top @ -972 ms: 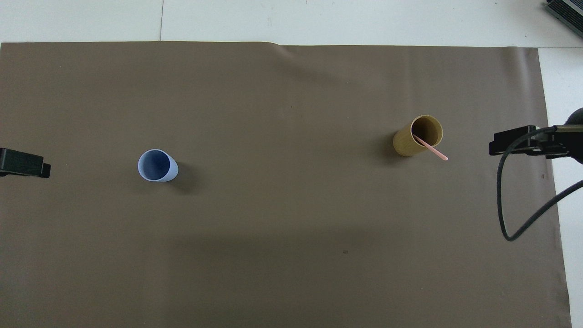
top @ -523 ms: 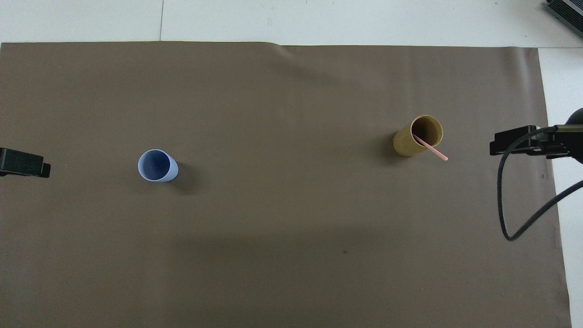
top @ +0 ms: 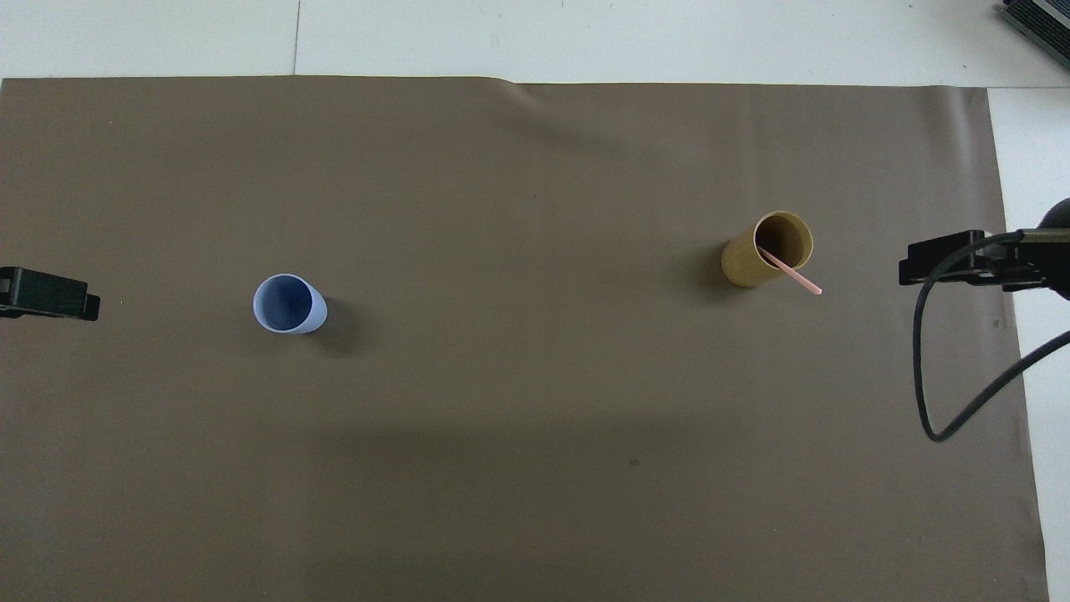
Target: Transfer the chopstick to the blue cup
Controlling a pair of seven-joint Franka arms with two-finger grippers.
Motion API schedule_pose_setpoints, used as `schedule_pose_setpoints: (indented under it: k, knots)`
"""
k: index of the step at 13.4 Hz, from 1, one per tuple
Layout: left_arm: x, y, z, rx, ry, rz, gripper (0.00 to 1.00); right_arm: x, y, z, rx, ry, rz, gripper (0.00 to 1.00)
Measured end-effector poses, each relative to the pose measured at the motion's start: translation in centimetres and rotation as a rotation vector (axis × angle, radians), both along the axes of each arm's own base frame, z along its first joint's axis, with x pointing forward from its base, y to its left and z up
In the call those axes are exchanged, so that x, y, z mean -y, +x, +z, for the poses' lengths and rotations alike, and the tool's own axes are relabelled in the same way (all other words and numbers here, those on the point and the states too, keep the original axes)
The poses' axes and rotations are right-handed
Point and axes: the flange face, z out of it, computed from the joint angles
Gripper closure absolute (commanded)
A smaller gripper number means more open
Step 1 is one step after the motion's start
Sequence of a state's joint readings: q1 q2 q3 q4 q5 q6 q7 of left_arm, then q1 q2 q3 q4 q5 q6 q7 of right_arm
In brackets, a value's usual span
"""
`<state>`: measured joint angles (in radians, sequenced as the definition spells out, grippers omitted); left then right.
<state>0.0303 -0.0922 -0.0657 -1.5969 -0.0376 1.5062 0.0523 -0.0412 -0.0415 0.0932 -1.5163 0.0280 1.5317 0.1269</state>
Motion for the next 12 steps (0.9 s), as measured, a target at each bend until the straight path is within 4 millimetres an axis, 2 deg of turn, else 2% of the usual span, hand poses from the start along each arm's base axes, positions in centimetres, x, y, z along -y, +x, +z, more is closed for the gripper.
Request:
schedule_pose_setpoints:
  k: [2, 7, 12]
  knots:
    - [0.0, 0.8, -2.1, 0.000, -0.001, 0.002, 0.00, 0.0, 0.0, 0.0, 0.000, 0.000, 0.000, 0.00]
    - [-0.4, 3.1, -9.6, 0.018, -0.003, 0.052, 0.00, 0.0, 0.0, 0.0, 0.000, 0.000, 0.000, 0.00]
    - [1.0, 4.6, -19.4, 0.000, -0.006, 0.208, 0.00, 0.0, 0.0, 0.0, 0.000, 0.000, 0.000, 0.00]
